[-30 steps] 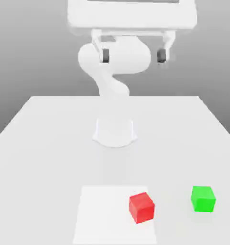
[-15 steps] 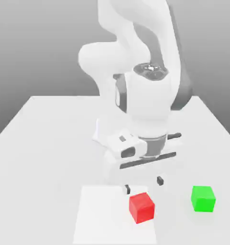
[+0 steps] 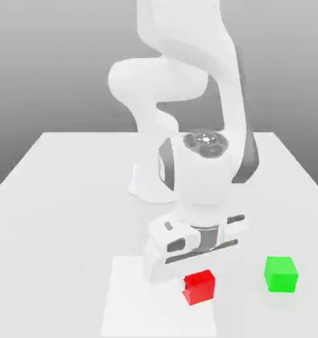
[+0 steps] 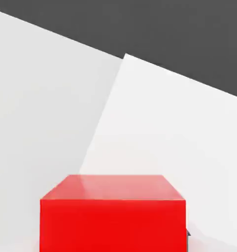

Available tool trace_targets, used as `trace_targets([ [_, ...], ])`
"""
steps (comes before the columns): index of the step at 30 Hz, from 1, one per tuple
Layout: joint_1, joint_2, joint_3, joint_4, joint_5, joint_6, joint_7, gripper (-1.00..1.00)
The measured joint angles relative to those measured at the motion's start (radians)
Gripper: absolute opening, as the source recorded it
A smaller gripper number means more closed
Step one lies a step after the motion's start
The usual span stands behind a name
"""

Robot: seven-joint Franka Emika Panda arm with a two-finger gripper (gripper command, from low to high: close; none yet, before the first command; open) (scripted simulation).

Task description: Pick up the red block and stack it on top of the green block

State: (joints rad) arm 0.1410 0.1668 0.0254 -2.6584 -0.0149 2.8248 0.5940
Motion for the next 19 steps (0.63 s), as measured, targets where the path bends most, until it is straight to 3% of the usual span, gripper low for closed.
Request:
trace_targets([
  [3,0.029,-0.078,0.025,-0.002,0.008,-0.076,0.026,-1.0],
  [10,0.268,-0.129,0.142,0.057,0.007,-0.186,0.249,-1.0],
  [15,0.298,0.004,0.123,0.074,-0.054,-0.071,0.33,-1.0],
  [16,0.303,0.037,0.115,0.076,-0.067,-0.041,0.341,1.0],
  [19,0.303,0.037,0.115,0.076,-0.067,-0.041,0.341,1.0],
])
